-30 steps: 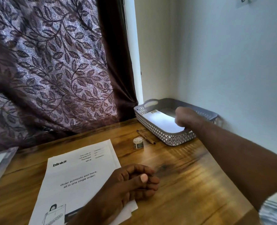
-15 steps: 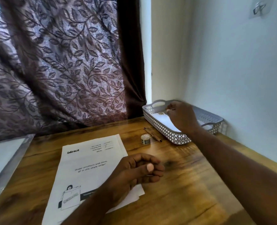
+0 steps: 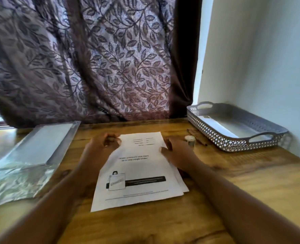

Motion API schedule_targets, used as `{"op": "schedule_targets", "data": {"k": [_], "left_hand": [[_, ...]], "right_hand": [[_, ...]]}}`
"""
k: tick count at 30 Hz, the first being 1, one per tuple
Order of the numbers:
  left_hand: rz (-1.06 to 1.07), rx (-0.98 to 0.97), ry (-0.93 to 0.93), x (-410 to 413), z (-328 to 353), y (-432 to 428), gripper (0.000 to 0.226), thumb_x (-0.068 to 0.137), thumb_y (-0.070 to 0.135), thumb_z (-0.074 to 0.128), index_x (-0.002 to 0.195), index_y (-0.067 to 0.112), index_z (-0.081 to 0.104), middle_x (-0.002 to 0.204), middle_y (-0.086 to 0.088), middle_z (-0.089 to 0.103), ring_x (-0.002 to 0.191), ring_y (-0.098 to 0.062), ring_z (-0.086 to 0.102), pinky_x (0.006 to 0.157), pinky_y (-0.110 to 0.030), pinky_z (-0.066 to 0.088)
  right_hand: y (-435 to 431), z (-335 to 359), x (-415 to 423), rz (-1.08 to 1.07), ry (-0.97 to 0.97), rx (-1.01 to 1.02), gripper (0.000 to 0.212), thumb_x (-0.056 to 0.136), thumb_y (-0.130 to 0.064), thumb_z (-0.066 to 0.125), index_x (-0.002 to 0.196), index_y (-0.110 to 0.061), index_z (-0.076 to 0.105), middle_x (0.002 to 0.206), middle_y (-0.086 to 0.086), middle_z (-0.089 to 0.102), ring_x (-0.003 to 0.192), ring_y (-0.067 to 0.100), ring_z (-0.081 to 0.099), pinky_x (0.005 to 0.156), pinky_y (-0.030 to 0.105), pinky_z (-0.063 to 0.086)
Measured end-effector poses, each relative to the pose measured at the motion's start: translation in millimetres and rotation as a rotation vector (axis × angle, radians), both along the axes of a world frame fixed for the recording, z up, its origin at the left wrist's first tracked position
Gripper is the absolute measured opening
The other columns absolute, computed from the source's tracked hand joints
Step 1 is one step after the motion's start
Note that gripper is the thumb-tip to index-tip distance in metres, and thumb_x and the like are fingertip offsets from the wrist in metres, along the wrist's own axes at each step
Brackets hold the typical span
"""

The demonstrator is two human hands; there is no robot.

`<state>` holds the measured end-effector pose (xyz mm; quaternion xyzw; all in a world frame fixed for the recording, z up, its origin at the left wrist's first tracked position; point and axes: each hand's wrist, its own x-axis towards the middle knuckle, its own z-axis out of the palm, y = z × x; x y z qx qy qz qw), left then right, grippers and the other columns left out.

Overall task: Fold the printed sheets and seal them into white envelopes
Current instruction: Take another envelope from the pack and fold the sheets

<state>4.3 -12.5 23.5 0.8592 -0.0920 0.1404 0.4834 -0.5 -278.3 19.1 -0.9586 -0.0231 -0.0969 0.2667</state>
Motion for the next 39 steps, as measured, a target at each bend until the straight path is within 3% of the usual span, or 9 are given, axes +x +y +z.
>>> {"op": "schedule_targets", "data": {"k": [3, 5, 9, 13, 18, 24, 29, 35, 39], "left_hand": [[0.262, 0.385, 0.114, 25.6, -14.9, 33.2, 0.059, 0.08, 0.075, 0.053, 0.105, 0.022, 0.057, 0.097, -0.002, 0.07, 0.089, -0.029, 0.067, 0.077, -0.044, 0.056], [0.289, 0.509, 0.122, 38.3, -24.1, 38.6, 0.07, 0.074, 0.084, 0.045, 0.1, 0.021, 0.056, 0.101, -0.006, 0.07, 0.093, -0.031, 0.066, 0.08, -0.047, 0.055], [0.288, 0.433, 0.182, 50.3, -23.7, 26.5, 0.061, 0.086, 0.067, 0.058, 0.13, 0.027, 0.049, 0.127, -0.002, 0.066, 0.119, -0.031, 0.059, 0.103, -0.054, 0.042], [0.343, 0.347, 0.197, 56.3, -24.3, 23.7, 0.063, 0.088, 0.051, 0.067, 0.14, 0.028, 0.041, 0.124, 0.001, 0.068, 0.122, -0.03, 0.057, 0.107, -0.053, 0.039], [0.279, 0.256, 0.211, 59.2, -26.8, 34.1, 0.051, 0.075, 0.059, 0.062, 0.12, 0.036, 0.062, 0.117, 0.009, 0.072, 0.104, -0.021, 0.066, 0.097, -0.052, 0.05], [0.273, 0.118, 0.12, 53.5, -24.3, 32.6, 0.015, 0.088, 0.036, 0.072, 0.1, 0.03, 0.066, 0.101, 0.01, 0.073, 0.092, -0.017, 0.068, 0.088, -0.049, 0.057], [0.202, -0.114, 0.031, 41.6, -13.5, 27.5, 0.009, 0.095, 0.021, 0.064, 0.098, 0.016, 0.07, 0.097, 0.006, 0.074, 0.083, -0.015, 0.073, 0.08, -0.044, 0.061], [0.07, -0.435, 0.065, 31.3, -7.1, 18.9, 0.015, 0.1, 0.014, 0.057, 0.108, 0.009, 0.069, 0.101, 0.0, 0.078, 0.089, -0.022, 0.075, 0.079, -0.042, 0.061], [0.055, -0.466, 0.089, 31.6, -7.6, 18.0, 0.015, 0.099, 0.014, 0.058, 0.108, 0.006, 0.067, 0.097, -0.004, 0.078, 0.086, -0.024, 0.075, 0.072, -0.036, 0.061]], "right_hand": [[1.8, -5.2, 18.3, 0.021, 0.024, -0.049, 0.049, 0.097, -0.051, 0.054, 0.134, -0.019, 0.055, 0.129, 0.004, 0.066, 0.113, 0.025, 0.063, 0.09, 0.037, 0.051], [4.5, -8.5, 26.9, 0.01, 0.034, -0.152, 0.059, 0.096, -0.061, 0.047, 0.137, -0.018, 0.052, 0.134, 0.006, 0.063, 0.118, 0.028, 0.061, 0.096, 0.043, 0.051], [8.4, -16.6, 36.1, -0.017, 0.066, -0.325, 0.071, 0.098, -0.066, 0.035, 0.142, -0.012, 0.046, 0.144, 0.014, 0.053, 0.129, 0.033, 0.051, 0.105, 0.049, 0.042], [8.8, -20.6, 40.5, -0.022, 0.06, -0.371, 0.068, 0.099, -0.063, 0.032, 0.142, -0.012, 0.046, 0.146, 0.014, 0.051, 0.132, 0.034, 0.048, 0.109, 0.054, 0.037], [10.9, -20.5, 38.4, -0.005, 0.043, -0.387, 0.065, 0.101, -0.059, 0.031, 0.144, -0.011, 0.044, 0.15, 0.013, 0.048, 0.14, 0.031, 0.042, 0.116, 0.054, 0.028], [8.9, -18.5, 37.4, 0.022, 0.053, -0.347, 0.062, 0.101, -0.059, 0.033, 0.143, -0.014, 0.044, 0.151, 0.011, 0.046, 0.14, 0.03, 0.041, 0.114, 0.053, 0.035], [1.8, -12.7, 40.7, 0.064, -0.07, 0.054, 0.034, 0.101, -0.042, 0.052, 0.121, -0.016, 0.062, 0.118, 0.003, 0.068, 0.102, 0.019, 0.064, 0.086, 0.038, 0.054], [-0.1, -7.6, 41.6, 0.067, -0.188, 0.52, 0.02, 0.093, -0.011, 0.068, 0.109, -0.022, 0.066, 0.112, -0.009, 0.072, 0.093, -0.003, 0.066, 0.075, 0.01, 0.05], [-0.7, -8.3, 44.0, 0.011, -0.257, 0.534, 0.014, 0.09, -0.016, 0.073, 0.103, -0.018, 0.073, 0.108, -0.006, 0.076, 0.094, 0.006, 0.071, 0.082, 0.027, 0.059]]}}
